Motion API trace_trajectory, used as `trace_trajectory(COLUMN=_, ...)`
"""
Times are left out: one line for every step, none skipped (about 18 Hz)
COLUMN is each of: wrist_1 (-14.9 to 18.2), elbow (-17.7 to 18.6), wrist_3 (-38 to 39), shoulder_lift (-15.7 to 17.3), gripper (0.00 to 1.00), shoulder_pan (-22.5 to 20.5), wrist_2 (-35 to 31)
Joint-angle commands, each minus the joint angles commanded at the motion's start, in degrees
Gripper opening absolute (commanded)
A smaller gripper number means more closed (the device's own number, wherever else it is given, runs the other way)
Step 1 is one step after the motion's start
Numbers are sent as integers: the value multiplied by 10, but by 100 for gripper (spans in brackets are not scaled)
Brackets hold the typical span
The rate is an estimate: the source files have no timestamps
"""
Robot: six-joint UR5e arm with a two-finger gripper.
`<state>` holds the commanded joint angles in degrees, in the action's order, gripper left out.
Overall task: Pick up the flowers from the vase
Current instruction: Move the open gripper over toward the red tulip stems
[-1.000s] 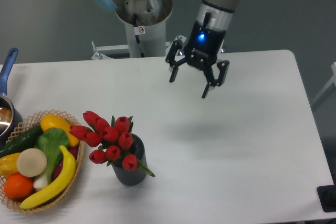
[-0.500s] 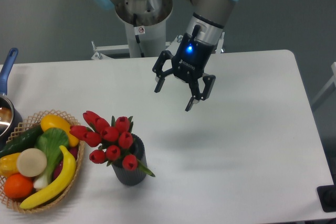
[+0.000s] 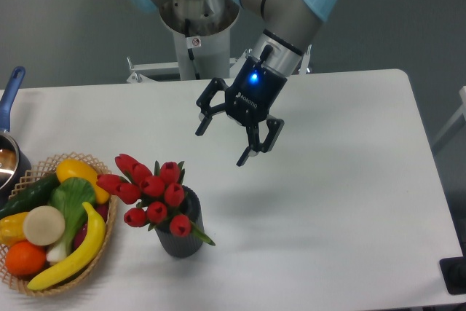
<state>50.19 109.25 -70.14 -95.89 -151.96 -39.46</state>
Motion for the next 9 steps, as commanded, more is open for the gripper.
trace_trajectory(wrist_1=-2, elbow=-2, wrist_3=-1, shoulder_lift=-1, gripper=100, shoulder_pan=1, wrist_2=-2)
trace_trajectory(wrist_1=-4, elbow=-7, wrist_3=-1, shoulder_lift=-5, gripper=100, shoulder_pan=6, wrist_2=-2)
trace_trajectory(wrist_1=-5, elbow=-12, wrist_3=0, shoulder_lift=-12, gripper=100, shoulder_pan=10, wrist_2=-2)
trace_trajectory(wrist_1=-5, elbow=-18, wrist_3=0, shoulder_lift=-19, gripper=100, shoulder_pan=13, wrist_2=-2)
trace_trajectory(wrist_1=-5, elbow=-22, wrist_3=0, shoulder_lift=-25, gripper=100, shoulder_pan=18, wrist_2=-2)
trace_trajectory(wrist_1=-5, elbow=-26, wrist_3=0, shoulder_lift=-30, gripper=100, shoulder_pan=19, wrist_2=-2)
trace_trajectory(wrist_1=-5, elbow=-31, wrist_3=-1, shoulder_lift=-35, gripper=100, shoulder_pan=20, wrist_2=-2)
trace_trajectory(wrist_1=-6, elbow=-36, wrist_3=-2, shoulder_lift=-43, gripper=100, shoulder_pan=21, wrist_2=-2)
trace_trajectory(wrist_1=-6, elbow=-41, wrist_3=-3, shoulder_lift=-47, gripper=100, shoulder_pan=26, wrist_2=-2)
